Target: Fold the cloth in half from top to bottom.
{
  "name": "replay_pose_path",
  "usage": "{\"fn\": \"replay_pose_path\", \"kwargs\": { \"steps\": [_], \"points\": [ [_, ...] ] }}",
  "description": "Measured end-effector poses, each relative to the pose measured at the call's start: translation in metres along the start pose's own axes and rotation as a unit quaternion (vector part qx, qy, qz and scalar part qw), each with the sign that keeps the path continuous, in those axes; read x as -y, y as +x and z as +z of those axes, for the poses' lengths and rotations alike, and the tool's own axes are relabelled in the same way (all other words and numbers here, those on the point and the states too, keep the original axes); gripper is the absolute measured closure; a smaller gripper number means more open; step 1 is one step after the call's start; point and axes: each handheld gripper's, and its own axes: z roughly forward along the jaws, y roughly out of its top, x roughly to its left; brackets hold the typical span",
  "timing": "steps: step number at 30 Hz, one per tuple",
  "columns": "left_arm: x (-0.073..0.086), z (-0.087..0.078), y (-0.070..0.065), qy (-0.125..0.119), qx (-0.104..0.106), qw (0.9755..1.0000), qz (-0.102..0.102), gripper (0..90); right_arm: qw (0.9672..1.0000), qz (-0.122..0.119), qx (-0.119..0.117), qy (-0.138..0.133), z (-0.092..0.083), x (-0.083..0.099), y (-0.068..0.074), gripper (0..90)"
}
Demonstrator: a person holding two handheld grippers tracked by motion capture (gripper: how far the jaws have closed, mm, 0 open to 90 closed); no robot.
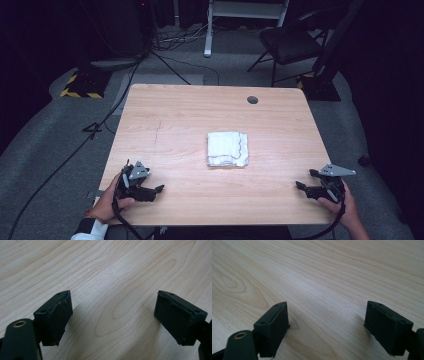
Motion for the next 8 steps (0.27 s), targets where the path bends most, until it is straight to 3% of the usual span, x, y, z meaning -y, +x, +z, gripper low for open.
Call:
{"fn": "replay_pose_path", "kwargs": {
  "steps": [8],
  "points": [
    [-0.0005, 0.0003, 0.0009, 0.0, -0.001, 1.0, 0.001, 15.3, 1.0, 0.0, 0.0, 0.0, 0.0, 0.0, 0.0, 19.6]
  ]
}}
